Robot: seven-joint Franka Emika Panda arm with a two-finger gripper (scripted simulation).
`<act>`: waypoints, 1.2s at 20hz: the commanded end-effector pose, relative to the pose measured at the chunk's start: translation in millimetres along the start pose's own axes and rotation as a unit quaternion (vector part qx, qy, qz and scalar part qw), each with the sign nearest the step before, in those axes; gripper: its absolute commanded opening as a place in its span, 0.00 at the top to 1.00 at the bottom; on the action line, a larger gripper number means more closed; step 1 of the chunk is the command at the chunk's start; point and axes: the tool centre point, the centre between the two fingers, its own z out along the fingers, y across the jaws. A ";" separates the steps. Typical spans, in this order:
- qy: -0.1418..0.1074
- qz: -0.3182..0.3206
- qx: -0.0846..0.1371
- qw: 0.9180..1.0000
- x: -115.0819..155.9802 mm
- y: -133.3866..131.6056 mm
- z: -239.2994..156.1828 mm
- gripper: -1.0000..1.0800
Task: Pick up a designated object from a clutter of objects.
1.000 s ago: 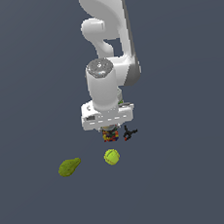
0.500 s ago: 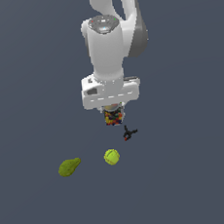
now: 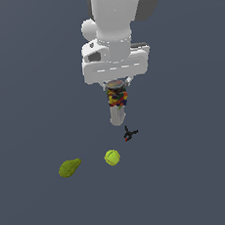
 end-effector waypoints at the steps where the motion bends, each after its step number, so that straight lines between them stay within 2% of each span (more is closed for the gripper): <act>1: -0.001 0.000 0.000 1.000 -4.4 -4.8 -19.2 1.00; 9: -0.004 0.000 0.001 1.000 -11.8 -14.3 -54.8 1.00; 24: -0.006 0.001 0.001 1.000 -7.8 -15.6 -75.9 1.00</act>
